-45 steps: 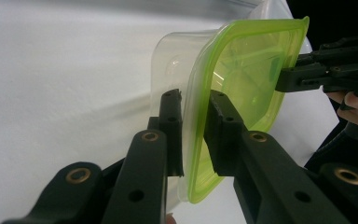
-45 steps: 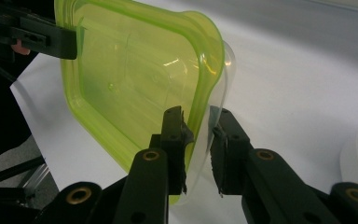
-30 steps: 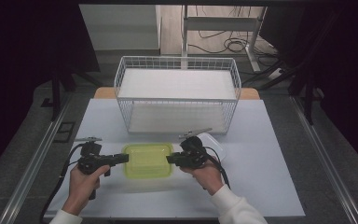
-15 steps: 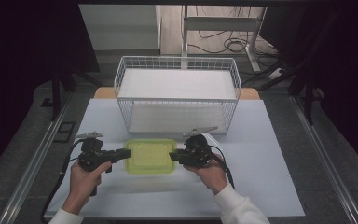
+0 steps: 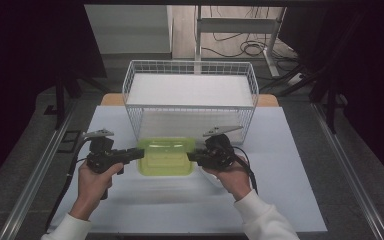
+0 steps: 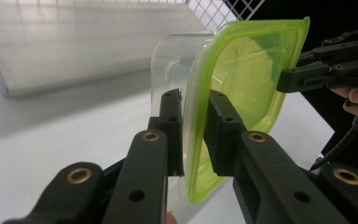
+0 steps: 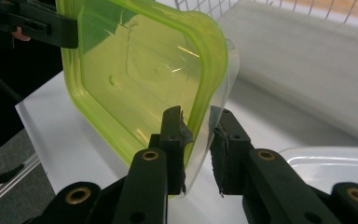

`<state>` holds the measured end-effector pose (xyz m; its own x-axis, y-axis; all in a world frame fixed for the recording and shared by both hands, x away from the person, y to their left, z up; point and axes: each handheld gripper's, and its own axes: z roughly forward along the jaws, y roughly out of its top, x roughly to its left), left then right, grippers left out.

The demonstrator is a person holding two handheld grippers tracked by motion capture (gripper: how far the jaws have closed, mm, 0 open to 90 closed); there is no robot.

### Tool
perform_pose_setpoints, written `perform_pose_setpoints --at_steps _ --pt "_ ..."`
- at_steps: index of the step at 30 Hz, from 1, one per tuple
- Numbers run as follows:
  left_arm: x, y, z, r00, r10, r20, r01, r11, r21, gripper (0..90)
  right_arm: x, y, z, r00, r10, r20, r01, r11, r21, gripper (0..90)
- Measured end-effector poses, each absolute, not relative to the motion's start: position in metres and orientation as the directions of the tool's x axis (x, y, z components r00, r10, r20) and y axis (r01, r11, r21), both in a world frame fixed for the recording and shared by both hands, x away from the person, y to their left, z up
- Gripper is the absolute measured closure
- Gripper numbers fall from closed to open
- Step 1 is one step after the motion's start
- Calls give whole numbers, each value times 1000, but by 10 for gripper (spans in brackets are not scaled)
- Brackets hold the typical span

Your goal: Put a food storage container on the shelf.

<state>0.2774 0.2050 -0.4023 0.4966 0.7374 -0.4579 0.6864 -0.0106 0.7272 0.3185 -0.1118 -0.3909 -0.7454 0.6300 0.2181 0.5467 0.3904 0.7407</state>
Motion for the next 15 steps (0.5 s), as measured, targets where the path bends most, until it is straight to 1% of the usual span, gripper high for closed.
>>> perform_pose_setpoints --at_steps 15 --pt "289 198 -369 532 735 -420 636 -19 772 778 325 -122 -358 -752 632 186 497 359 790 758"
